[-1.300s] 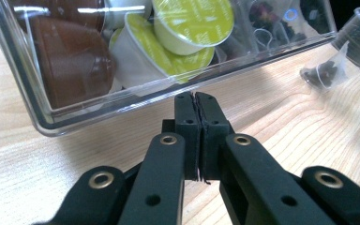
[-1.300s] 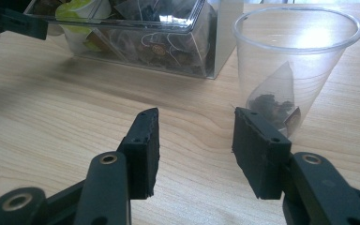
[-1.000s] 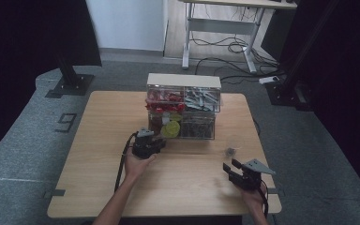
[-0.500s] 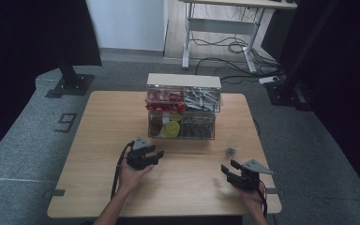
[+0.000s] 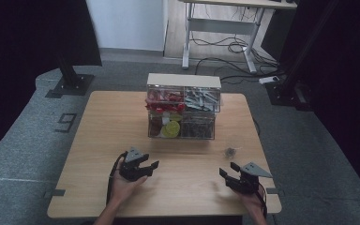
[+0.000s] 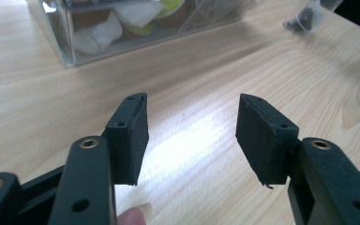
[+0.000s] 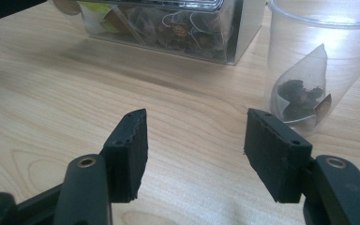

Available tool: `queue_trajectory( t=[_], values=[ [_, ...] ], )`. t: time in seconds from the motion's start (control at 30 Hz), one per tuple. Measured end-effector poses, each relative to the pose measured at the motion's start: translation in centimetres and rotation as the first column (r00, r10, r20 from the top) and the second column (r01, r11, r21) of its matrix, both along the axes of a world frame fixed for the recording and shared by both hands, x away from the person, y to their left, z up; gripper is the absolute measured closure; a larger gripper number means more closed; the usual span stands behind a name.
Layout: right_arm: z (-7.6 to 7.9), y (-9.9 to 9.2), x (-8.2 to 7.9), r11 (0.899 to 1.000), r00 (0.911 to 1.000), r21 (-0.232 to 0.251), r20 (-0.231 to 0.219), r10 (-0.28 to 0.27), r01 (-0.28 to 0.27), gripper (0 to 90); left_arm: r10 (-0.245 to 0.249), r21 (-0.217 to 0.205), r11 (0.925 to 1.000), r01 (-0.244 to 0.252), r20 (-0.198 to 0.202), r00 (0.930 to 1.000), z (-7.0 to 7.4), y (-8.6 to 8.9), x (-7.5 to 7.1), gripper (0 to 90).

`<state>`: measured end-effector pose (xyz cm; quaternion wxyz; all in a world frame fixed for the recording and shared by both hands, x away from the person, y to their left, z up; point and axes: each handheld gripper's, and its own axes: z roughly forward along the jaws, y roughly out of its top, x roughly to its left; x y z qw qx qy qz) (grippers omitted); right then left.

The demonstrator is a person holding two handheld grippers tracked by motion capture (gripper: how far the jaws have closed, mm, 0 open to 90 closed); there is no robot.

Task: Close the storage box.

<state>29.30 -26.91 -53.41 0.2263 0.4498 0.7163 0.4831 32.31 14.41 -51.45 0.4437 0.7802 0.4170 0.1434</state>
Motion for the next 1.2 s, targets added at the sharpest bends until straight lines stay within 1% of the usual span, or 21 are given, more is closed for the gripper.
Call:
queue_trajectory(
  t=[0.1,0.2,0.3,0.47,0.63,0.7,0.87,1.1,1.2],
  values=[
    [-0.1,0.0,-0.3,1.0,1.0,-0.005,0.0,0.007,-0.007,38.9,0.003,0.009,1.0,-0.003,-0.003,1.0,-0.3,0.3,-0.5,43.9],
    [-0.3,-0.1,-0.7,1.0,0.9999,-0.016,-0.006,0.011,-0.011,38.5,0.0,0.007,1.0,0.0,-0.012,0.9999,-0.6,0.5,-1.0,43.9],
    [-0.6,-0.1,-1.1,1.0,0.9998,-0.027,-0.014,0.014,-0.015,38.2,0.002,0.03,0.9995,-0.001,-0.011,0.9999,-1.0,0.6,-1.4,43.8],
    [-1.2,-0.3,-1.5,0.999,0.9992,-0.042,-0.037,0.015,-0.016,38.0,0.004,0.047,0.9989,-0.003,-0.023,0.9997,-1.7,0.7,-1.7,43.6],
    [-1.6,-0.2,-1.4,0.998,0.9984,-0.058,-0.054,0.018,-0.021,38.0,0.005,0.059,0.9982,-0.003,-0.041,0.9991,-2.3,0.7,-1.8,43.5],
    [-1.6,-0.1,-1.4,0.997,0.9981,-0.072,-0.058,0.021,-0.025,37.7,0.002,0.07,0.9976,0.001,-0.038,0.9993,-2.3,0.5,-1.9,43.1],
    [-1.6,-0.1,-1.4,0.997,0.9983,-0.072,-0.055,0.018,-0.022,37.7,-0.002,0.075,0.9972,0.005,-0.036,0.9993,-2.3,0.3,-2.0,42.8],
    [-1.6,-0.2,-1.3,0.997,0.9986,-0.07,-0.053,0.011,-0.015,37.7,0.01,0.068,0.9976,-0.007,-0.038,0.9992,-2.3,0.5,-2.0,42.7],
    [-1.6,-0.3,-1.3,0.997,0.9987,-0.072,-0.05,0.009,-0.013,37.7,0.01,0.072,0.9974,-0.007,-0.039,0.9992,-2.3,0.5,-2.0,42.7]
  ],
)
